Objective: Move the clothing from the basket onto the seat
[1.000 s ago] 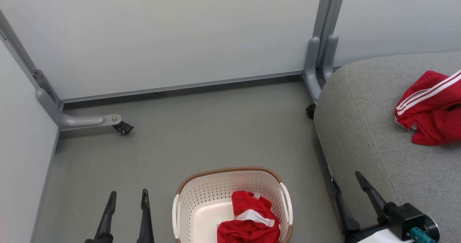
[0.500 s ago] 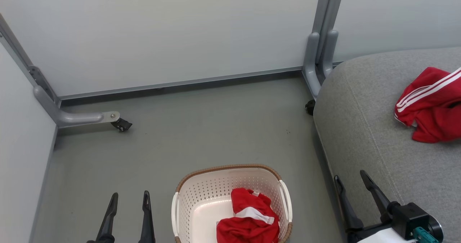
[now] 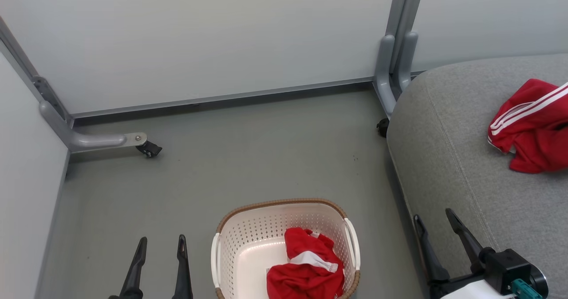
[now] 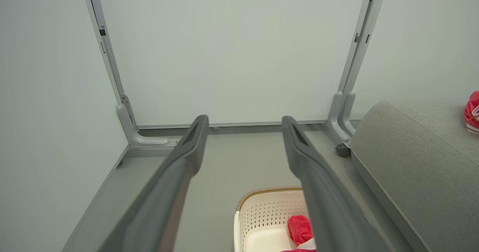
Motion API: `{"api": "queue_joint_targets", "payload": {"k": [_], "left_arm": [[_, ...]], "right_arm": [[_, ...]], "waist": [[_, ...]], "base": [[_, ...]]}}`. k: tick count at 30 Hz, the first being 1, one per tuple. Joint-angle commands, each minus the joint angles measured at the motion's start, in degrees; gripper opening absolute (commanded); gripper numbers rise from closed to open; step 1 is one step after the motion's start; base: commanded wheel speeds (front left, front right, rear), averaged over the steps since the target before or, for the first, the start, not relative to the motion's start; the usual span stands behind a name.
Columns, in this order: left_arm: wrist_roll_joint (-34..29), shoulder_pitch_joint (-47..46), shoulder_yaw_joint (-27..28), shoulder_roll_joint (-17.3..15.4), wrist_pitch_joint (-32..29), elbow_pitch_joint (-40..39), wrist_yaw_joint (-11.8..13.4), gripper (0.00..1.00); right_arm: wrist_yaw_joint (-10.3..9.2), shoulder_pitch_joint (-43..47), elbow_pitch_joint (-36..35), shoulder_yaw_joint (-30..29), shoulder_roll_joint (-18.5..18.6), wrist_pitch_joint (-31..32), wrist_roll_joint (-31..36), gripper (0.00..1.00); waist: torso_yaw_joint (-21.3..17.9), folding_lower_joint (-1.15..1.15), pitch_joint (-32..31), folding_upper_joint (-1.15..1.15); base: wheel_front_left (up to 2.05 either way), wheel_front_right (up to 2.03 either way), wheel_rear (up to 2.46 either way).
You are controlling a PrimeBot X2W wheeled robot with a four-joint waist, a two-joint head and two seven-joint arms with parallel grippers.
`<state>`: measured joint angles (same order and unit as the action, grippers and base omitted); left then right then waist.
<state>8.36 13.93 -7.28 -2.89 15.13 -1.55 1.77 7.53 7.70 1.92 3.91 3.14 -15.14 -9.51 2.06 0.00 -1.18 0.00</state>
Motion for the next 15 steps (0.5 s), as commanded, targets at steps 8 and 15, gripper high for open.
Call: {"api": "queue_joint_targets", "payload": {"k": [8,15], "left_arm": [[0.0,-1.2,-1.0,0.0,0.0,-0.2,0.4,1.0],[-0.1,-4.1,-1.7,0.0,0.0,-0.3,0.0,1.0]], "right_arm": [[-0.08,0.1,-0.6,-0.5,0.4,0.0,0.5,1.0],[-0.08,-2.8,-1.3,-1.0,0.6,0.0,0.9,1.0]], "waist": [[0.0,0.0,2.4,0.0],[0.3,0.0,8.1,0.0]], "base": [[0.0,0.0,0.0],[0.0,0.0,0.0]]}}
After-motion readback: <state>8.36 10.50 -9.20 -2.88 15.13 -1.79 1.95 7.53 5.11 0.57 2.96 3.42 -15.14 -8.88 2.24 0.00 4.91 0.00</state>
